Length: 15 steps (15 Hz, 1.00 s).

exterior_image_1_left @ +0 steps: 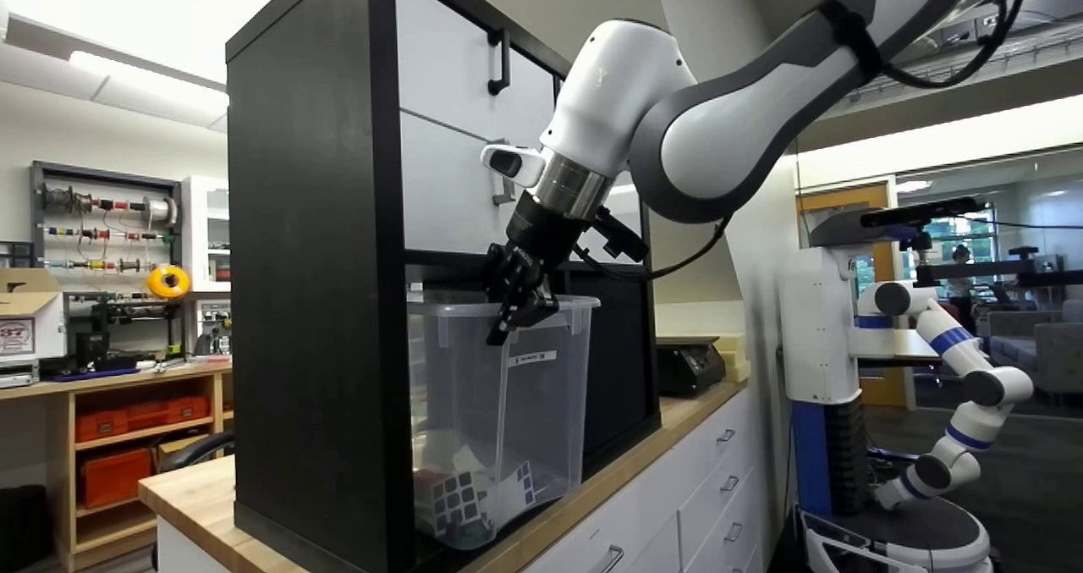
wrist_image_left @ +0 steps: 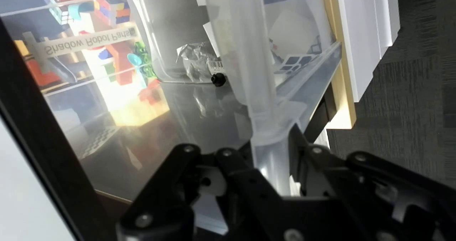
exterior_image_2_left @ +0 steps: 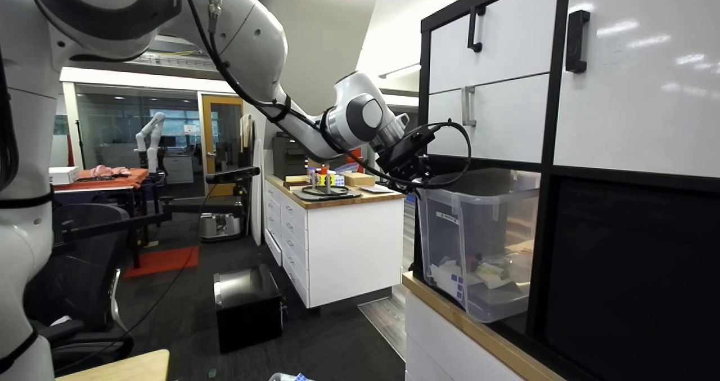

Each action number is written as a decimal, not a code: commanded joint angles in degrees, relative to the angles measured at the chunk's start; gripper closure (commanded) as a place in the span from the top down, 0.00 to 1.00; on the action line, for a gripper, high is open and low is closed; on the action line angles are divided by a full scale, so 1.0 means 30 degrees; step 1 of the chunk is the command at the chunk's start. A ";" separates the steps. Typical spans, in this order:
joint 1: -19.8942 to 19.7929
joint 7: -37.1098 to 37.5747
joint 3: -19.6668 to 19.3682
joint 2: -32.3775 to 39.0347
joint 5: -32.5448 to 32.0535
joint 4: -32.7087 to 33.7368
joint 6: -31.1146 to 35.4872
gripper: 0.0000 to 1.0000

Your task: Slide the clear container out

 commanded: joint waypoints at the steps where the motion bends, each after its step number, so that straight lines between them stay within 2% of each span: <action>1: -0.0365 -0.1432 0.0116 -0.1942 0.1049 -0.1542 -0.0220 0.04; 8: -0.0214 -0.3964 0.0003 -0.3155 0.3135 -0.1824 -0.2929 0.04; 14: -0.0034 -0.5025 -0.0063 -0.4371 0.3478 -0.3085 -0.3569 0.04; 15: 0.0009 -0.4942 -0.0078 -0.4527 0.3430 -0.3232 -0.3741 0.39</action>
